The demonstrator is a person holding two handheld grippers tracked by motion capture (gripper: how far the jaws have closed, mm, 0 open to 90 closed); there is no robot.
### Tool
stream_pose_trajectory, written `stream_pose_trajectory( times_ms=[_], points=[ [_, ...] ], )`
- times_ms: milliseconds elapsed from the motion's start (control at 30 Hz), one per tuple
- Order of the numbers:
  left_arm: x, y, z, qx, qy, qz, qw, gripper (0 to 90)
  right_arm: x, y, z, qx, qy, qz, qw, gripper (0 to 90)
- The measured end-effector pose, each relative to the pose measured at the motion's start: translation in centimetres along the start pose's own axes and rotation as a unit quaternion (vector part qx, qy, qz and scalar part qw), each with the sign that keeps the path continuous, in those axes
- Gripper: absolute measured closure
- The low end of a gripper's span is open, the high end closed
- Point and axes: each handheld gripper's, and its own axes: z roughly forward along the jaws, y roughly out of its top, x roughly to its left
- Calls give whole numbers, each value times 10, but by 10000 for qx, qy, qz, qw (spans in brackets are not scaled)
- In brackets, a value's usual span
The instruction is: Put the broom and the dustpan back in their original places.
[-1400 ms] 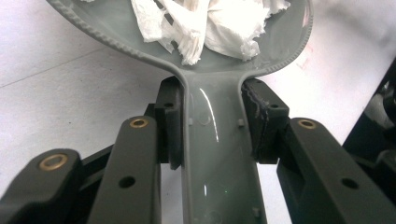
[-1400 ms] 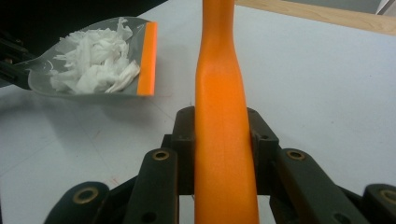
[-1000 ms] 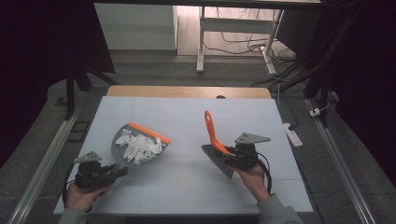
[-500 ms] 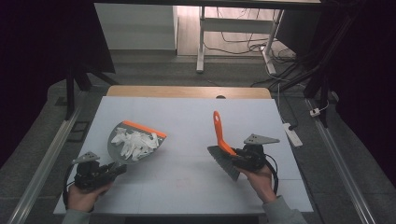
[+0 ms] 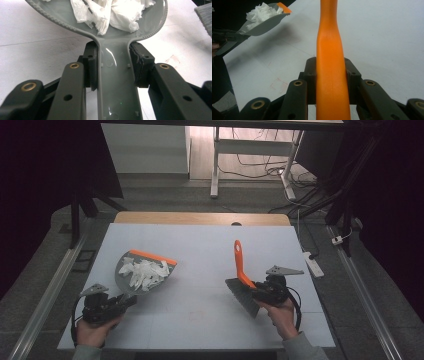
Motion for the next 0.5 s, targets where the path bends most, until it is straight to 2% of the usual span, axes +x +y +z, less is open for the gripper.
stream_pose_trajectory(
  times_ms=[500],
  points=[
    [-3,1,14,-29,325,-291,9990,612,-3,-9,-8,114,-216,215,9995,700]
  ],
)
